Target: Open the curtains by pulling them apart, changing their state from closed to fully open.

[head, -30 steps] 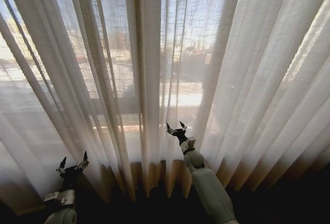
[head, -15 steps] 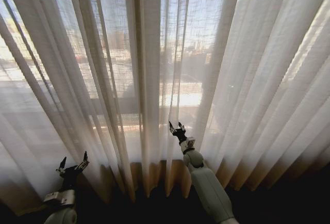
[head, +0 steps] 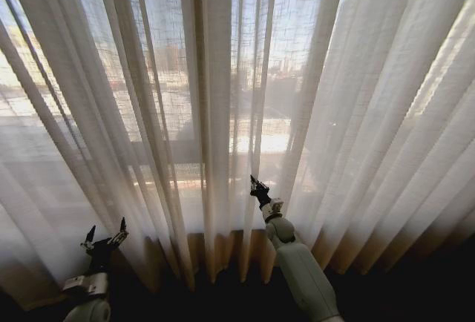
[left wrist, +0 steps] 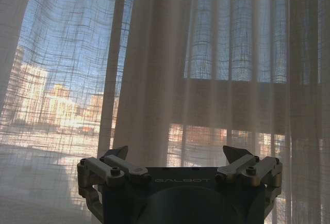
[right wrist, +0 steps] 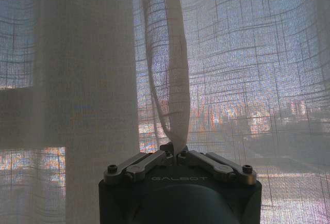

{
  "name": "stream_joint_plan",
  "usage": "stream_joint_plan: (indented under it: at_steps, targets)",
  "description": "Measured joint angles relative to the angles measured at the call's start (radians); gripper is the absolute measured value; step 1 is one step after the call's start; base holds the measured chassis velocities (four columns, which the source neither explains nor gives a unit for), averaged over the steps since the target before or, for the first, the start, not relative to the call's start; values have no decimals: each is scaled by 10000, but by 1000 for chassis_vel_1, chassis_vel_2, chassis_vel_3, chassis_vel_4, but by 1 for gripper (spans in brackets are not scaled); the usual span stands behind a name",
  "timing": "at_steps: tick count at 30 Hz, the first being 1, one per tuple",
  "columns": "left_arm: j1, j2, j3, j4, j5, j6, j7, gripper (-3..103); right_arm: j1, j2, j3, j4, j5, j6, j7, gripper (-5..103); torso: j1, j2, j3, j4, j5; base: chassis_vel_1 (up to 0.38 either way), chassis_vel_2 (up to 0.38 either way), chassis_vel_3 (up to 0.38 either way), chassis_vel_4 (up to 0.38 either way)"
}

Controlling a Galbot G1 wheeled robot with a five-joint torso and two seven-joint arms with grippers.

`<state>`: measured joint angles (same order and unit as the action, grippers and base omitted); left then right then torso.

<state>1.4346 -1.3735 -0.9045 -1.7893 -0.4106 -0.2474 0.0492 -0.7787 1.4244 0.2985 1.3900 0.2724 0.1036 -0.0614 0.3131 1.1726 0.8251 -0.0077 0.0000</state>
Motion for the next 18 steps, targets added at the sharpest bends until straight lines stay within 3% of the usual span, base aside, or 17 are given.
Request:
stream_joint_plan:
  at_steps: [7,18]
  targets:
    - [0,0,0,0,0,0,0,100,-147,-29,61,85,142,285,-585,0,0,0,0,0,0,0,0,0,0]
    - [0,0,0,0,0,0,0,100,-293,-352,379,131,363,120,-610,0,0,0,0,0,0,-4,-10,8,7]
